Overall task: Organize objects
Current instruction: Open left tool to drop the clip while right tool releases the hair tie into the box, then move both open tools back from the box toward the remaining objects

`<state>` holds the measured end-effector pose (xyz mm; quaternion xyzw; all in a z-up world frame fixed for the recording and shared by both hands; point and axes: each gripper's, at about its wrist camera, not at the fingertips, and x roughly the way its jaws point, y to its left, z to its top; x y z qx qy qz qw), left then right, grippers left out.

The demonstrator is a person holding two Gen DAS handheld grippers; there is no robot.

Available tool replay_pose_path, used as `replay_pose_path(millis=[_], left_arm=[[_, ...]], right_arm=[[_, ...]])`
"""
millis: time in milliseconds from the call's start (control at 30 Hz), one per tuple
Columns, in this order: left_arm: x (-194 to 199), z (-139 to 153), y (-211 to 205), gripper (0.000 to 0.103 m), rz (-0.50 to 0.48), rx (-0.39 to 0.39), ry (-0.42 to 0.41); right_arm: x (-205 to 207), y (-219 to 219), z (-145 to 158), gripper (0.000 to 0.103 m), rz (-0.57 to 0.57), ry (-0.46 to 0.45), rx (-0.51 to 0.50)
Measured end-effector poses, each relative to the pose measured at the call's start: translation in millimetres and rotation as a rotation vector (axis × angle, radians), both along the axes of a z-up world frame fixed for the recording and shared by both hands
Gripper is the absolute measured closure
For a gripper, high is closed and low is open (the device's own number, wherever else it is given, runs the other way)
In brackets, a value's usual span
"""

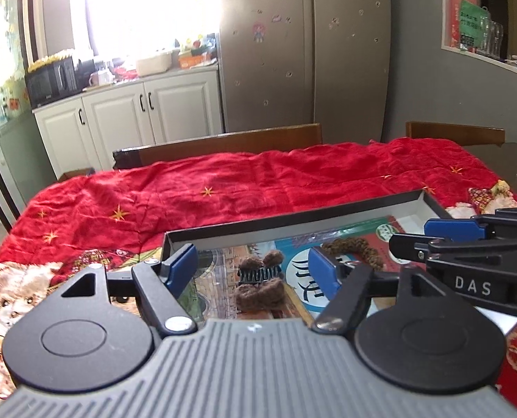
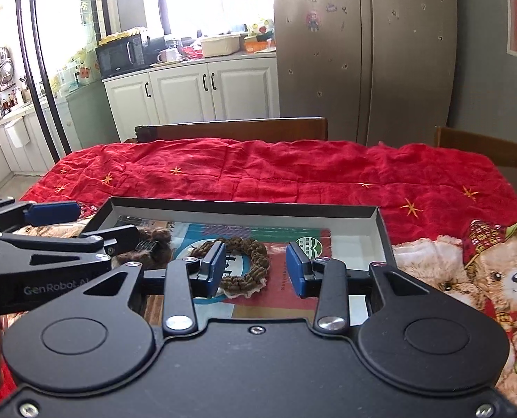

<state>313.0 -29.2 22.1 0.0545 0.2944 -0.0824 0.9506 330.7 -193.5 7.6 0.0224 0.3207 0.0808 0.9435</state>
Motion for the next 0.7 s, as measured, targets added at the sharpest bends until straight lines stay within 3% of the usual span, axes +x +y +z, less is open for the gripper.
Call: replay_pose_path(millis=[700], left_arm=[[-95.8, 29.8, 7.2, 0.016, -0.088, 0.018, -0.066]], right_arm=[[-107.7, -5.8, 43.6, 0.066, 0.057, -0.068, -0.045]])
